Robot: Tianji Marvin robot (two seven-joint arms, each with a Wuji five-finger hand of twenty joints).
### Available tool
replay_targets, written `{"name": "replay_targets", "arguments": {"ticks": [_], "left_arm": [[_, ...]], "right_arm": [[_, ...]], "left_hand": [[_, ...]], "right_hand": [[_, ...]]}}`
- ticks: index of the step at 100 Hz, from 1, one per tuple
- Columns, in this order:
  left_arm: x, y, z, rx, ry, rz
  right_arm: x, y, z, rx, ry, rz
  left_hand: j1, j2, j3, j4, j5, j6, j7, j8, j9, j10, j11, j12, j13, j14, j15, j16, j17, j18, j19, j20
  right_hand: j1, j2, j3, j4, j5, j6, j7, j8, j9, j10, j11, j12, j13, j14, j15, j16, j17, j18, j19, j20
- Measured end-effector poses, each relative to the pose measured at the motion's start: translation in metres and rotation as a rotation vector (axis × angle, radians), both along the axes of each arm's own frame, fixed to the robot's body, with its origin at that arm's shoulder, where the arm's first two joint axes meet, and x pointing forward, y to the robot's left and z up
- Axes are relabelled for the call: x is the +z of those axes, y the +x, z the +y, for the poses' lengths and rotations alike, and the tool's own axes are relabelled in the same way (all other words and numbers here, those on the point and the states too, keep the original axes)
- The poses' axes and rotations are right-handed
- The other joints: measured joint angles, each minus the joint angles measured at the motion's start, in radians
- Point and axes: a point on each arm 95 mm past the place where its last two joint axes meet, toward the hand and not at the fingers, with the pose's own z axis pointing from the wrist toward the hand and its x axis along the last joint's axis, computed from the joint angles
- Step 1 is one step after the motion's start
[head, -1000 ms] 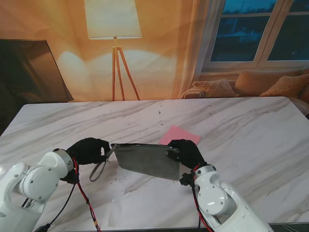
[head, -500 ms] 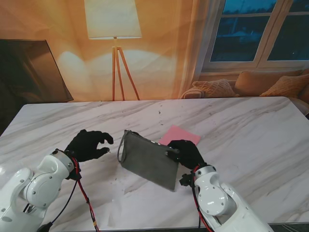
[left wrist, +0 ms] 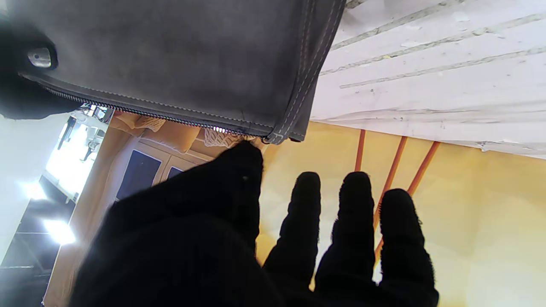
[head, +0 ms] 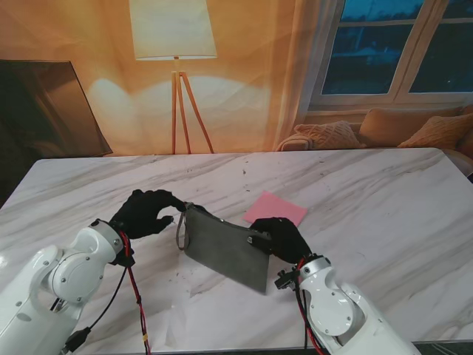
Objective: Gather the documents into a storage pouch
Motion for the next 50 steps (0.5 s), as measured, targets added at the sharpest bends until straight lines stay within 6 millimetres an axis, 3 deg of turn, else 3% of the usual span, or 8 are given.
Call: {"name": "replay_targets", "arguments": {"ticks": [21,50], "left_arm": [[0.0043,0.0043,-0.0064,-0.006,-0.042,0.008],[0.0065,0.0076,-0.0095,-0.021,-0.036,0.032]], "right_arm": [[0.0010,-0.0007,-0.0020,0.037,0.009,-0.016],[0.0023,-0.0023,-0.0032,0.058,0.017,-0.031]], "left_hand": [[0.169,0.001,-0.005,0.000,0.002,-0.025,0.013,0.000,-0.039,-0.025,-0.018,-0.045,-0.060,-0.038,-0.057,-0.048,0.000,-0.013,-0.111,-0.032],[0.203,0.013,-0.013,0.000,0.098,-0.037,0.085,0.002,-0.064,-0.034,-0.004,-0.061,-0.072,-0.049,-0.082,-0.076,0.000,-0.015,-0.191,-0.052]], "right_hand": [[0.000,0.000,0.000,0.000,0.000,0.000,0.000,0.000,0.000,-0.008,0.000,0.000,0.000,-0.008,0.000,0.007,-0.012,-0.002,-0.003,0.000],[0.000,0.000,0.000,0.000,0.000,0.000,0.001,0.000,0.000,-0.010,0.000,0.010,0.000,-0.010,0.000,0.008,-0.019,-0.002,-0.006,0.000]]}}
